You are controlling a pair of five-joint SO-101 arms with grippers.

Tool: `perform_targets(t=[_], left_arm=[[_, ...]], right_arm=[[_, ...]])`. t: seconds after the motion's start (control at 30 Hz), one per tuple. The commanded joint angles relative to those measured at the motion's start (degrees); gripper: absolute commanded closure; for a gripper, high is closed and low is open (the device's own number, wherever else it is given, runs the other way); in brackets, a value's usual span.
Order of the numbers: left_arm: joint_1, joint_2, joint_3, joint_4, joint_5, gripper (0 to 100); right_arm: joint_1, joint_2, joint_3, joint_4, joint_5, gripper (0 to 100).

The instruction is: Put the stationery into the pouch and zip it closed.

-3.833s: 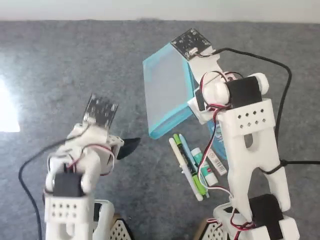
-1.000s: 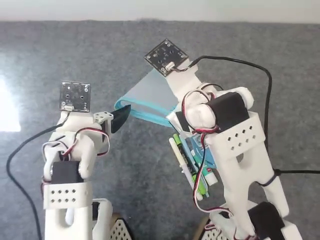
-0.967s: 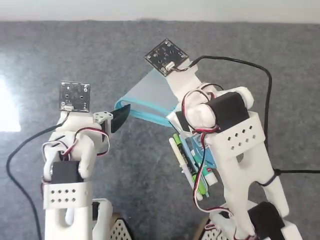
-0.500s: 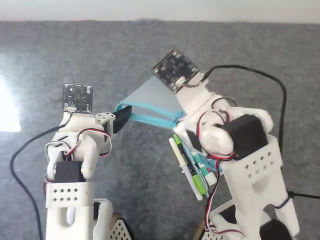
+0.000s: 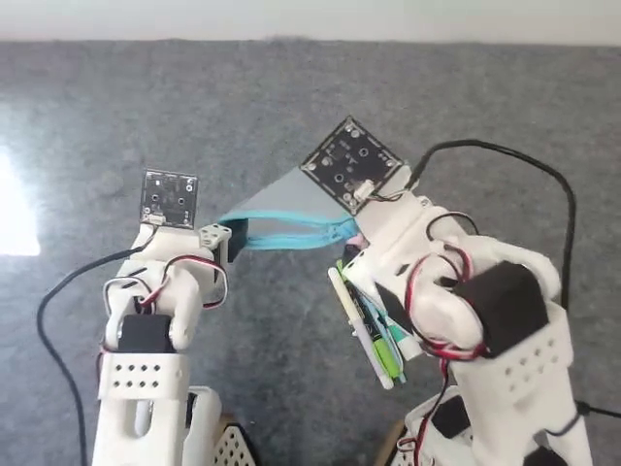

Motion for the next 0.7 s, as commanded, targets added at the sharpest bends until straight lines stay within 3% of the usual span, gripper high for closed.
perform_targets(t=[0.0, 0.07, 0.3, 0.47, 0.67], left_arm=[[-0.7, -1.58, -0.57, -1.67, 0.7, 93], [-1.41, -1.67, -0.84, -1.67, 0.79, 99], [-9.14, -1.32, -4.53, 1.05, 5.19, 99], [-10.11, -1.32, -2.07, 1.32, 8.09, 99], [-9.93, -1.32, -0.31, 2.02, 7.91, 99]], right_arm=[[0.4, -0.75, 2.11, 2.24, 0.53, 98.9], [1.54, -0.04, 4.04, 2.07, 0.53, 98.3], [9.45, -0.84, 14.24, -2.95, 0.7, 85.4], [8.04, -1.36, 28.4, -10.15, 1.14, 85.4], [7.96, -0.75, 43.34, -24.4, -4.22, 85.1]])
